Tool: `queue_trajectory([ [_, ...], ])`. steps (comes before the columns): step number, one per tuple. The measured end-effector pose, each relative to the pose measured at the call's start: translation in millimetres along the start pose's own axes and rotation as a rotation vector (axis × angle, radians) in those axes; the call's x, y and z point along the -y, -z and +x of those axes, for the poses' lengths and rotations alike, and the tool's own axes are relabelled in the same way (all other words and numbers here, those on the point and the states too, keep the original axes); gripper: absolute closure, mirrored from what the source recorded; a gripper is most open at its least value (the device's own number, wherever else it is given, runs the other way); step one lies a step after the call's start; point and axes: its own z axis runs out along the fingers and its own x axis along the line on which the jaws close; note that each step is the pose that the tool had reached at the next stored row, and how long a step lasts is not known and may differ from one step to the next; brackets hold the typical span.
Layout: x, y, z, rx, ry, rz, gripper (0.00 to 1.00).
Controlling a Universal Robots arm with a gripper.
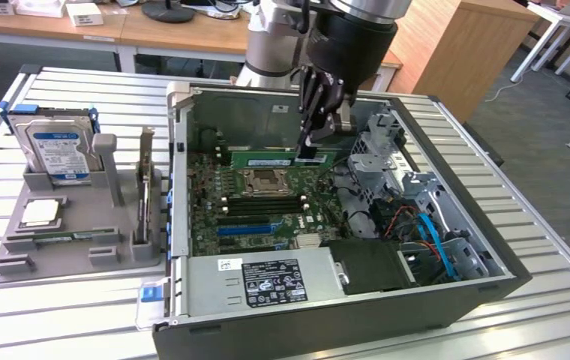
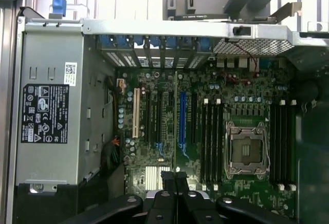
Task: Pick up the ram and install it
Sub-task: 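Pick up the ram and move it above insertion slot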
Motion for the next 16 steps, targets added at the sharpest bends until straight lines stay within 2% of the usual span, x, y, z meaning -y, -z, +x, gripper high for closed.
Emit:
queue_trajectory([
  [2, 3.4, 0.2, 0.0, -0.0001, -0.001, 0.0, 0.88],
  [8, 3.6, 0.0, -1.6, 0.0003, -0.002, 0.0001, 0.88],
  [16, 3.8, -0.8, -20.0, 0.0002, -0.001, 0.0, 0.88],
])
